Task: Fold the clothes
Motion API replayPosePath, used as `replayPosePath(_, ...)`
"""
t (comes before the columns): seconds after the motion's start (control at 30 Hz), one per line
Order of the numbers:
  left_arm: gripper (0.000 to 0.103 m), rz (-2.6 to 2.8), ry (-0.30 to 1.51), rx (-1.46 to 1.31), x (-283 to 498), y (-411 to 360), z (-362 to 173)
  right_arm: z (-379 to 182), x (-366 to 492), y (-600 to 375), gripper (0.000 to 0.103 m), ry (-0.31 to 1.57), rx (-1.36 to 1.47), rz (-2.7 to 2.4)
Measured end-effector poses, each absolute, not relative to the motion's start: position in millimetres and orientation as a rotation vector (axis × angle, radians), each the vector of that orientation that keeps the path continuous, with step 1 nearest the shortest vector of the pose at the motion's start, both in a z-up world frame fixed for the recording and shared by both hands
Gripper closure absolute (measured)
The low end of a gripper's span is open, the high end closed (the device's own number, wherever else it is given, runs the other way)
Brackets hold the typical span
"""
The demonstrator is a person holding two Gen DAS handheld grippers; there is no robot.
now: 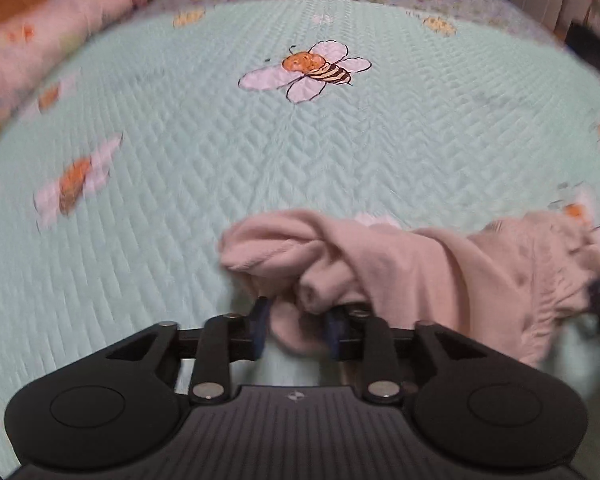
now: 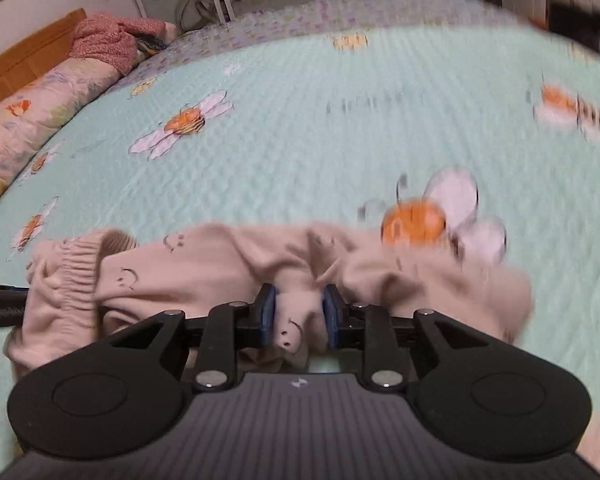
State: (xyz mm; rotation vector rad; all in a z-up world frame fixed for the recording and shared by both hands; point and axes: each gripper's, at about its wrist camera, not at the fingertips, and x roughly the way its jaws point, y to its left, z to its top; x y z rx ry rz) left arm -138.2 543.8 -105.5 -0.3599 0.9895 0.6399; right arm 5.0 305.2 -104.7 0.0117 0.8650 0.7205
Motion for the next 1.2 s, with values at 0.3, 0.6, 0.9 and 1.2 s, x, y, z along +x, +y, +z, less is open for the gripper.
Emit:
replayPosePath(0.3,0.035,0.617,1.193,-0.287,-181.3,474.6,-84.3,-56.0,-47.9,311.5,0.021,0.914,-0.183,0.629)
replayPosePath(0.6,0.035,0.648,1.302,-0.305,-182.7,450.8,-60.3,-16.3,-71.6,335.0,0.017,0.936,-0.298,0.608)
replayPosePath(0.9,0.035,0.579,1.362,-0.378,-173.8,446.7,-64.8,-18.8,-65.0,350.8,0.017,1.039,-0.342,0.65)
replayPosePath(1.2,0.035,0.58,1.366,-0.369,-169.2,449.9,-69.6,-22.7,-62.1,357.1,0.017,1.051,-0.342,0.64)
